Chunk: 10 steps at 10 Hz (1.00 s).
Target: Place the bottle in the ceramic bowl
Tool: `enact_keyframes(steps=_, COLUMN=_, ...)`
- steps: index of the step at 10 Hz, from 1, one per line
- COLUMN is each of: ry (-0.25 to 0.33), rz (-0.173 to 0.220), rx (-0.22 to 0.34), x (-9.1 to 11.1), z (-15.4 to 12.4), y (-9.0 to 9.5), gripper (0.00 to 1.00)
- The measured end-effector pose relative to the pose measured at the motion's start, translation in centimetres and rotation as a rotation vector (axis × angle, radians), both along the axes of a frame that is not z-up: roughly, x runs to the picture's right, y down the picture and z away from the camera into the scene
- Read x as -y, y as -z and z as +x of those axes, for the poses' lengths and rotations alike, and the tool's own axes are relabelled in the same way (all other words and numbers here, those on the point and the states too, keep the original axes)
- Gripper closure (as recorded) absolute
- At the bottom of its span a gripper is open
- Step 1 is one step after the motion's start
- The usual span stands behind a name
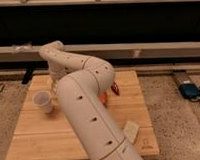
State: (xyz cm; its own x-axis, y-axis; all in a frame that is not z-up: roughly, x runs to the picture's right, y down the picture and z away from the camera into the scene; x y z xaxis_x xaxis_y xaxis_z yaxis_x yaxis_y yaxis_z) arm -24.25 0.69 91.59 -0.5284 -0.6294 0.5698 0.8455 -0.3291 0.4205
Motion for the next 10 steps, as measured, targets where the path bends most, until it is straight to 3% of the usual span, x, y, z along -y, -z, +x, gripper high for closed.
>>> enact_keyframes(steps=3, ry=0.038, rz=0.045, rx=0.01, x=-1.3, z=-1.2, y=-0.6, gripper=0.2)
enact_keyframes(steps=10, ry=0.043, rz=0.057, rx=0.052, x=-2.4, z=-2.2, y=-0.8, gripper=0.2)
